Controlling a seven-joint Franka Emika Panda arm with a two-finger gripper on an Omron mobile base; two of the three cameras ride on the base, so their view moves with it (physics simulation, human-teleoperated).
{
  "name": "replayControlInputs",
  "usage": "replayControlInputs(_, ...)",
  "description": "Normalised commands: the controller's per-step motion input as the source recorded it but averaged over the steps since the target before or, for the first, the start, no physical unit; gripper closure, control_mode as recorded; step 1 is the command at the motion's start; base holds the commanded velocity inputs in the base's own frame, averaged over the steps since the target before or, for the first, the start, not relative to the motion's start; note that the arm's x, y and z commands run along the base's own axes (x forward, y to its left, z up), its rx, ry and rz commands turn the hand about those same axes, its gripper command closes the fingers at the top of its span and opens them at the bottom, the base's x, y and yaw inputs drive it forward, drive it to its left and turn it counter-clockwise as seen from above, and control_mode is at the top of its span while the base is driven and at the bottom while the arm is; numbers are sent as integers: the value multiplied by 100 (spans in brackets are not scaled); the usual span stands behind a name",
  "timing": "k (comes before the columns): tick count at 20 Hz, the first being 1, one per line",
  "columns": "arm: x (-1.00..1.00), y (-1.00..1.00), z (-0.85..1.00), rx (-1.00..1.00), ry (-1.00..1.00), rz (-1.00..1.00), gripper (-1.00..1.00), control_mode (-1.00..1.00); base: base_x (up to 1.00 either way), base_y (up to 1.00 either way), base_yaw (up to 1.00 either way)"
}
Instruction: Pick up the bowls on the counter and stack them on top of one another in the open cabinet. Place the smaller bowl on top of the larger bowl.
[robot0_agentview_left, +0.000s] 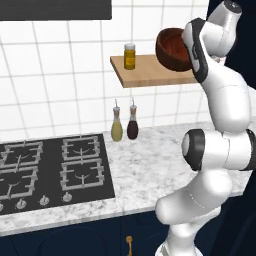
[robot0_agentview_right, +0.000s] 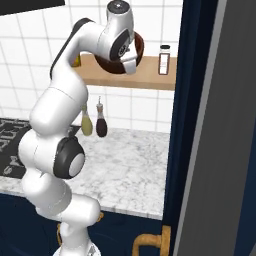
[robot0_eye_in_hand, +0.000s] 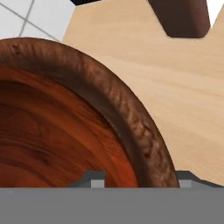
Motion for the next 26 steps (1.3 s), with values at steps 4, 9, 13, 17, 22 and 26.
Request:
replayControlInputs(4,19,1,-26,0,-15,-1,-100,-100,0,0,0)
replayControlInputs(9,-57,0,-32,0,-34,-5,-100,-100,0,0,0)
replayControlInputs(13,-99,0,-3,0,-40,-3,-100,-100,0,0,0)
replayControlInputs(17,-100,0,-43,0,-41,0,-100,-100,0,0,0)
replayControlInputs(22,-100,1,-100,-7,-7,1,-100,-100,0,0,0)
replayControlInputs(26,-100,27,-100,-20,0,16,-100,-100,0,0,0)
